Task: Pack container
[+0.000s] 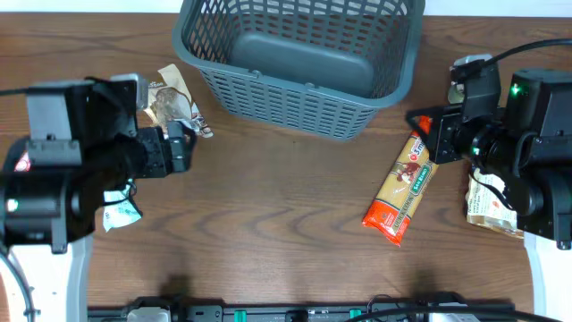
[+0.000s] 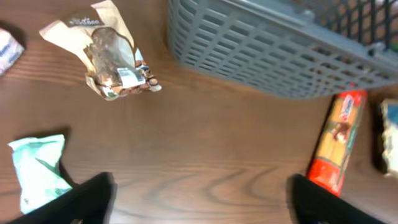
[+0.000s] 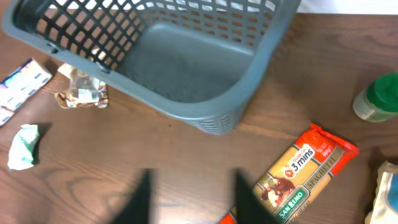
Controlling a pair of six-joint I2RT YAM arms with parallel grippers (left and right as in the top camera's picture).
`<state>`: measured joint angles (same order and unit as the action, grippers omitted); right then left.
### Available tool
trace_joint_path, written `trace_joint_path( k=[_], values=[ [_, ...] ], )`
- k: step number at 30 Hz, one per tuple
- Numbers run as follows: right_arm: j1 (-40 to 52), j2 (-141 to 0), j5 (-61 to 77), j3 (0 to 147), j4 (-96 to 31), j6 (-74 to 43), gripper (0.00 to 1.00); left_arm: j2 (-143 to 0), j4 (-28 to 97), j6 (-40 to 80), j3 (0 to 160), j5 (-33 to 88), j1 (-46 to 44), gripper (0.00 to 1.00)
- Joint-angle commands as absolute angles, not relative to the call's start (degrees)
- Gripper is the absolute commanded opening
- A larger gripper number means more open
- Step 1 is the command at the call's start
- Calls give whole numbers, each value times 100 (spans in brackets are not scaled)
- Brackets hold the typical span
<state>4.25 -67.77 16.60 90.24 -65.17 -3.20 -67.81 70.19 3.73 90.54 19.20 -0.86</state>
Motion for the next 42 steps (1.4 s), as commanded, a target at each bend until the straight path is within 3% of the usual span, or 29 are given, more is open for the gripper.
trace_joint_path(
  k=[1,3,4,5,14,21,30,42],
  values=[
    [416,-6827,1728,9126,-6637,-250,1,-6945,7083,193,9170,2038,-102,60],
    [423,-6827,1653,9126,-6718,-246,1,-6989,7041,154,9170,2034,-102,22],
    [429,-6829,1577,9129,-6759,-239,1,-6995,6991,145,9174,2027,-102,10],
    [449,-6829,1511,9129,-6785,-174,1,-7002,6930,145,9183,1994,-102,5],
    [945,-7207,1330,9129,-6840,399,1,-7754,6812,104,10680,1881,-119,5],
    [1544,-7863,1330,9129,-6906,1417,1,-8735,6954,-609,11990,1881,-548,5],
    [1697,-8329,1330,9129,-6810,1680,1,-9542,6661,-2064,12095,1879,-943,5],
    [1695,-8359,1334,9126,-6619,2171,1,-10503,6104,-2495,12095,1881,-945,5]
  ],
)
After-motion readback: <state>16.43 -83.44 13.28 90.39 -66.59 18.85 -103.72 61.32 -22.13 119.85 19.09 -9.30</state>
